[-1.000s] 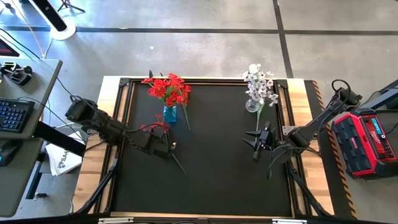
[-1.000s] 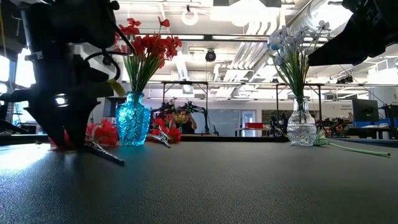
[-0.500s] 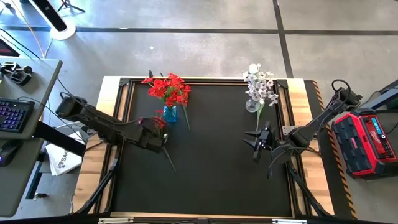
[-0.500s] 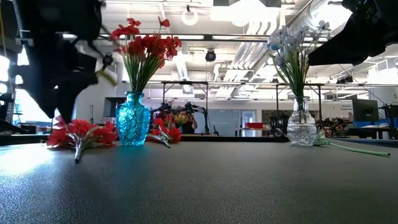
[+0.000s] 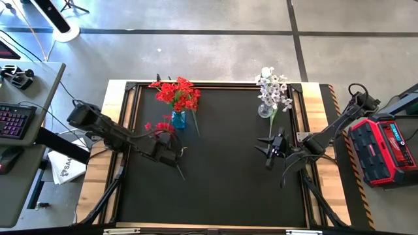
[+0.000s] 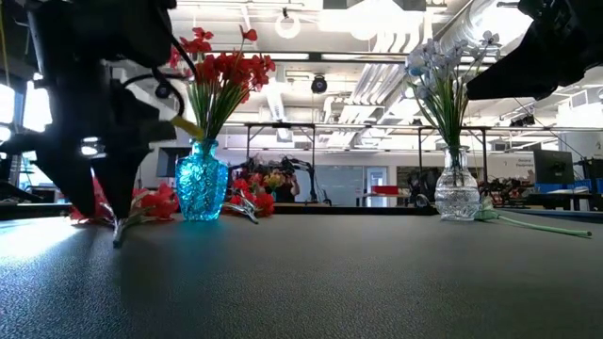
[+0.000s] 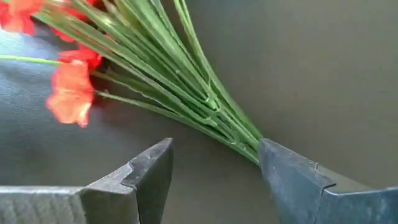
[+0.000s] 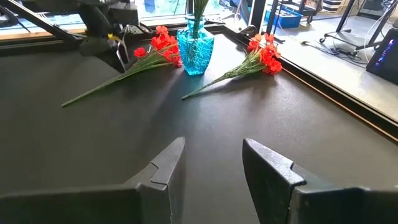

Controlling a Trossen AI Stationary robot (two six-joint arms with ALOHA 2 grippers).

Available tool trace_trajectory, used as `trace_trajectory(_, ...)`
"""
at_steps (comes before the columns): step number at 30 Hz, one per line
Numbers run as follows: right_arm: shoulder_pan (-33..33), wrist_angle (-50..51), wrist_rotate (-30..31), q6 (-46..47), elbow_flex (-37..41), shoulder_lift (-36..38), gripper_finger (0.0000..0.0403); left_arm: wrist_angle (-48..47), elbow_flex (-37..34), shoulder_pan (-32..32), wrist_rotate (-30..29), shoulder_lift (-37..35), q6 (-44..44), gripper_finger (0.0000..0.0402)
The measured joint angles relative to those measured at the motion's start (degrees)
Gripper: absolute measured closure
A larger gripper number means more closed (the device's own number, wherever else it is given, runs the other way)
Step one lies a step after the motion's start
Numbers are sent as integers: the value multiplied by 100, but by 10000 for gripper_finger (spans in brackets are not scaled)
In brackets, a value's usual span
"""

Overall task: Sort flowers into vase by color
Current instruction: Put the bottom red flowers into the blue vase

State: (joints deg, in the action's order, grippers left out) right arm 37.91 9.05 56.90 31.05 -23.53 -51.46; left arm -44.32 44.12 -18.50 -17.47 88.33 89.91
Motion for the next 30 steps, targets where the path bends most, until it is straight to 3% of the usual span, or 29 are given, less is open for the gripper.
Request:
trace_trajectory(5, 0, -1, -2, 0, 0, 0, 273, 306, 7, 13, 181, 177, -327, 191)
trace_trajectory(12, 0, -5, -4, 2, 0, 0, 273, 229, 7, 83, 423, 42, -1014, 269)
trace_trajectory(19, 0, -30, -9, 2, 0, 1, 273, -1530, -1, 55, 502, -624, -996, 324)
trace_trajectory(24, 0, -29, -11, 29, 0, 0, 273, -1887, -2, -303, 92, -1242, -437, 320)
trace_trajectory(30, 0, -30, -11, 44, 0, 1, 273, -1323, -6, -833, -276, -1388, 347, 263)
